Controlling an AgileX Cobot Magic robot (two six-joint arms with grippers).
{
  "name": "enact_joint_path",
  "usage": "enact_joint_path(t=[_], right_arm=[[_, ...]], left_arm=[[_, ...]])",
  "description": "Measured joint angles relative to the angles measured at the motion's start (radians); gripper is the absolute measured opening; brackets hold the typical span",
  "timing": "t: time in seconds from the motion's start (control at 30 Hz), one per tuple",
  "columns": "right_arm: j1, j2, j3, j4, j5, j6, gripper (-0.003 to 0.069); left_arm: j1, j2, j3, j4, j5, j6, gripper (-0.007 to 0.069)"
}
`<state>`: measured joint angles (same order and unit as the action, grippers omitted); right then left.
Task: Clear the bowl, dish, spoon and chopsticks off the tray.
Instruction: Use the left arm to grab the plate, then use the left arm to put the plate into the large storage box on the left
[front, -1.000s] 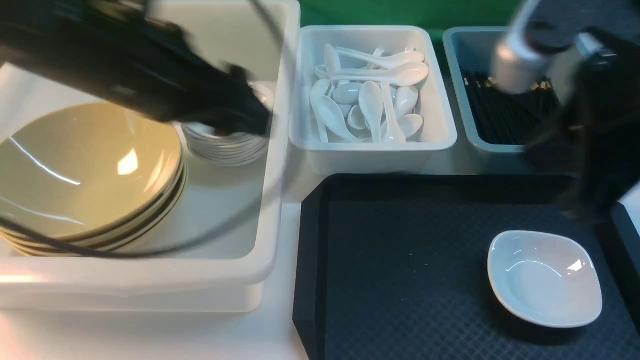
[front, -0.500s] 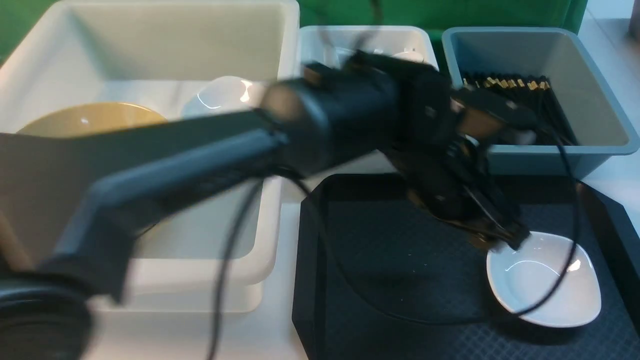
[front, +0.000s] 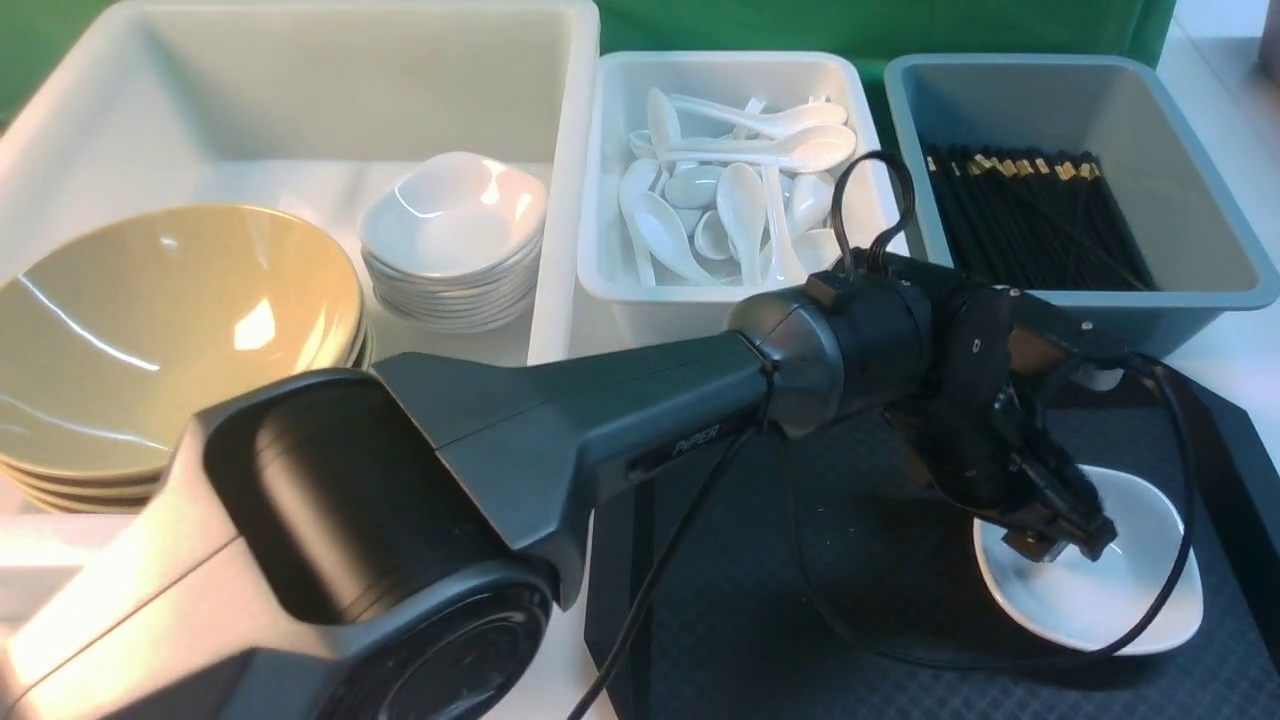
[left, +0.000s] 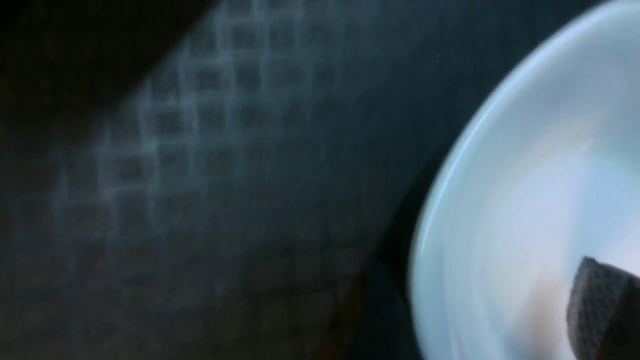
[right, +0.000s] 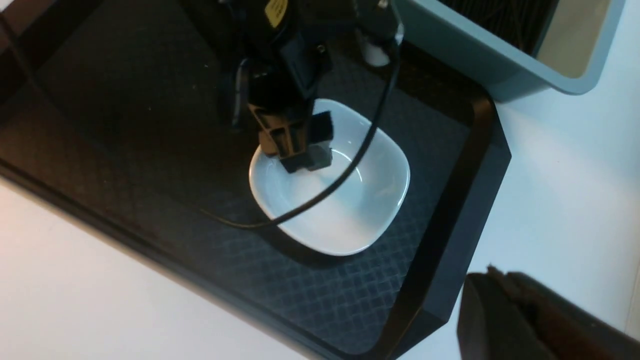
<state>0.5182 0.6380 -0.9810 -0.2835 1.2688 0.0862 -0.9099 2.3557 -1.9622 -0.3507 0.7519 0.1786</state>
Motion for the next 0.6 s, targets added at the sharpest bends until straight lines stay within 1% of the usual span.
enact_joint_path(t=[0.07,0.1,0.13,0.2,0.27,0.33,0.43,0.5,0.53,0.57,0.6], right_arm=[[0.000,0.000,0.000,0.000,0.000,0.000,0.0045],[0.000,0.000,0.000,0.000,0.000,0.000,0.0045],[0.000,0.000,0.000,0.001,0.000,0.000,0.0045],[0.000,0.000,0.000,0.001,0.000,0.000,0.0045],[0.000,0.000,0.000,0.016,-0.009,0.000,0.0045],[0.000,0.002,0.000,0.049,-0.043,-0.012,0.0045],[0.000,0.015,-0.001,0.091,-0.074,-0.040,0.0045],[0.000,0.064,-0.028,0.152,-0.091,-0.086,0.0045],[0.000,0.083,-0.039,0.165,-0.093,-0.097,0.0045],[0.000,0.088,-0.041,0.168,-0.095,-0.097,0.0045],[0.000,0.124,-0.065,0.194,-0.101,-0.124,0.0045]], left_arm=[[0.000,0.002,-0.001,-0.005,0.000,0.000,0.0262],[0.000,0.002,-0.001,-0.004,0.003,0.003,0.0161],[0.000,0.001,-0.005,-0.005,0.004,0.000,0.0116],[0.001,-0.008,-0.015,-0.010,0.011,0.000,0.0071],[0.004,-0.051,-0.047,0.051,0.080,0.009,0.0020],[0.018,-0.099,-0.069,0.118,0.147,0.019,0.0005],[0.044,-0.161,-0.080,0.172,0.186,0.020,0.0003],[0.097,-0.280,-0.087,0.240,0.215,0.018,0.0001],[0.123,-0.332,-0.088,0.256,0.224,0.018,0.0001],[0.128,-0.342,-0.088,0.256,0.226,0.016,0.0001],[0.172,-0.414,-0.088,0.275,0.246,0.014,0.0001]])
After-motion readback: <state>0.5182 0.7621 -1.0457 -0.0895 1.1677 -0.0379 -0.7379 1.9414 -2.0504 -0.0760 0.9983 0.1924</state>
